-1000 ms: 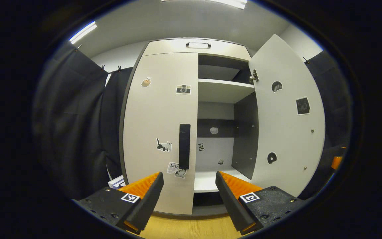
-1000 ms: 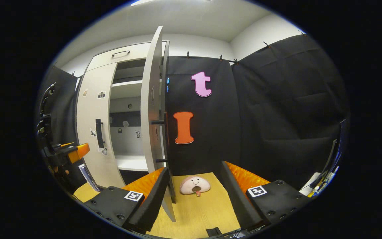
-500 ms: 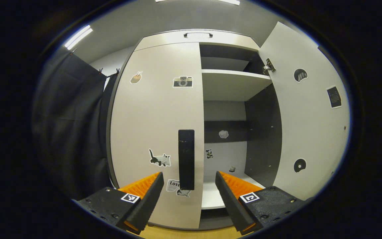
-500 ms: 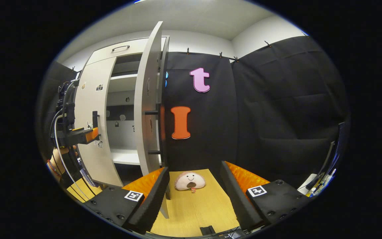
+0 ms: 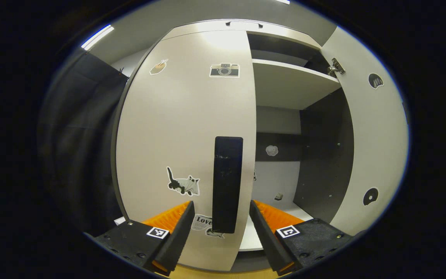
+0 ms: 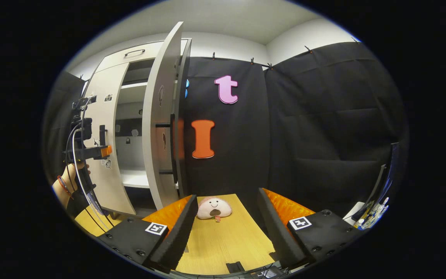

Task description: Open the right door of the double-door shoe cabinet with the right hand, and open the left door with the left hand.

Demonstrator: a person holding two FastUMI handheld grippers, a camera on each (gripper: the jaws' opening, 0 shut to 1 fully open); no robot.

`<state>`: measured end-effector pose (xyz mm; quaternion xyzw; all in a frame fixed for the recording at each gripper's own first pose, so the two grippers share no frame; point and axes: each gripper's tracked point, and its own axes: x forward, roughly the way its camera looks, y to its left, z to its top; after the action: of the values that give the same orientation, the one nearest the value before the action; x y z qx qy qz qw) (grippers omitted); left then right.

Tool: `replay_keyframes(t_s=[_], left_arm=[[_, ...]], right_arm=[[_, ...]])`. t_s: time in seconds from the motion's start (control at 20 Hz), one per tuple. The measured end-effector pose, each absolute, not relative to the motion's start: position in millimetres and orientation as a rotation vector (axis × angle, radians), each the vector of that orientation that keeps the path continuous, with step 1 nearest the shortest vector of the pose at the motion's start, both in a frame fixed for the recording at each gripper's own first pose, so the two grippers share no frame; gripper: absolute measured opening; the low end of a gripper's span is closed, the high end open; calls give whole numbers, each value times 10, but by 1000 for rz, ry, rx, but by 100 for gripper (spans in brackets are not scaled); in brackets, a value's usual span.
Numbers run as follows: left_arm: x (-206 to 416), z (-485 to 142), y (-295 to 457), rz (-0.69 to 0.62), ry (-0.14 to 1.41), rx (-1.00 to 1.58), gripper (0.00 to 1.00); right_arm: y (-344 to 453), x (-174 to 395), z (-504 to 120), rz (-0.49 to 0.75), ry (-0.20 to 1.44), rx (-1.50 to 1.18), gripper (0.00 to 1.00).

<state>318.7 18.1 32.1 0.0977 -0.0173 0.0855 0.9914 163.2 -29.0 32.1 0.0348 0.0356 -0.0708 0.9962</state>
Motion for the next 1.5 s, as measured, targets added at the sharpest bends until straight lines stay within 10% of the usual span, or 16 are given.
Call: replay_keyframes(t_s=[0.5, 1.5], left_arm=[[3332, 219, 159, 143, -12, 278, 34], [2967, 238, 344, -4, -27, 179, 17]], right_arm=[[-444, 1525, 272, -196, 84, 77, 99], [-79, 1249, 496, -198, 41, 70, 99]])
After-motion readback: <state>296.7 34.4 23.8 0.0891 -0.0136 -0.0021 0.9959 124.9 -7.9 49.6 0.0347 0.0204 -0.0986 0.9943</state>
